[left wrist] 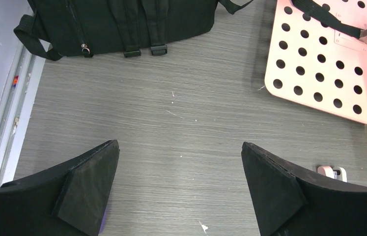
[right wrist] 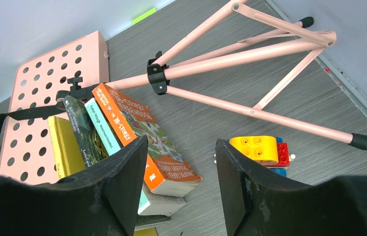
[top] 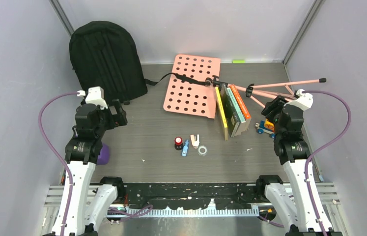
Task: Pack the student bag
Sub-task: Move the book to the center of the board.
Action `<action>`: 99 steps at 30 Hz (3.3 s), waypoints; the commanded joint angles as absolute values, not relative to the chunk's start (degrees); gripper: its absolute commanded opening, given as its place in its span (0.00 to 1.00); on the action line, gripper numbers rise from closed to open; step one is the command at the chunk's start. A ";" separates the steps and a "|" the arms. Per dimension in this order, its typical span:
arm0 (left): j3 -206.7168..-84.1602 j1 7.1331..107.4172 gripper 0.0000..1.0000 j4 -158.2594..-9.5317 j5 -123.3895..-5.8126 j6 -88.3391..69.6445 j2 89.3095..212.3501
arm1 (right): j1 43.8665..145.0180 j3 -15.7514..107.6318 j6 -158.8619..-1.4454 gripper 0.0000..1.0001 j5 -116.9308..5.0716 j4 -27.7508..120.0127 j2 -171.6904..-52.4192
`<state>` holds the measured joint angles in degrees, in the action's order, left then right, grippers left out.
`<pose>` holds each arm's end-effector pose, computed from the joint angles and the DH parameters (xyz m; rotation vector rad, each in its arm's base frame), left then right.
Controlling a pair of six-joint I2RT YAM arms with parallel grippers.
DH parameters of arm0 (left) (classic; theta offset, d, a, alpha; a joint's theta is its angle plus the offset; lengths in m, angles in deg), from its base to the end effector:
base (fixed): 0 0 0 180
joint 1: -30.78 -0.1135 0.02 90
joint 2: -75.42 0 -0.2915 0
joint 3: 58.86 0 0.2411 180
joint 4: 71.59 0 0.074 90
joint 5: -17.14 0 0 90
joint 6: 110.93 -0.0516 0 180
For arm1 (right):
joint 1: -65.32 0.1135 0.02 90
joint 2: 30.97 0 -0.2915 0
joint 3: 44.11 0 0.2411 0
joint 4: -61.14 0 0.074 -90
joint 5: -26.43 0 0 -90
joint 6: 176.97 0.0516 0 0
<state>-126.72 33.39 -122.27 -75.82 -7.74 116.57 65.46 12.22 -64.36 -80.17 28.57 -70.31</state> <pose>0.1306 -0.0033 0.3627 -0.2168 1.9789 -0.1268 0.1441 -0.0144 0.3356 0.5523 1.7458 0.0123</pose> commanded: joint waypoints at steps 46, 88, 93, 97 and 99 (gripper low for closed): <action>-160.57 23.43 0.86 -98.10 -80.79 -4.51 171.83 | 65.32 11.83 -64.11 0.61 -80.69 29.51 -68.11; -154.39 22.45 0.66 -87.51 -77.02 -6.20 169.02 | 65.32 12.01 -64.21 0.67 -78.89 29.63 -68.45; -159.61 22.35 0.76 -87.12 -77.56 -1.95 169.78 | 65.32 12.07 -64.36 0.68 -79.00 29.66 -68.85; -168.00 22.00 0.78 -91.03 -78.97 -0.61 172.88 | 65.32 12.11 -64.30 0.68 -78.96 29.67 -69.03; -171.52 22.03 0.78 -92.05 -78.30 -0.14 174.33 | 65.32 12.08 -64.29 0.69 -78.83 29.76 -69.27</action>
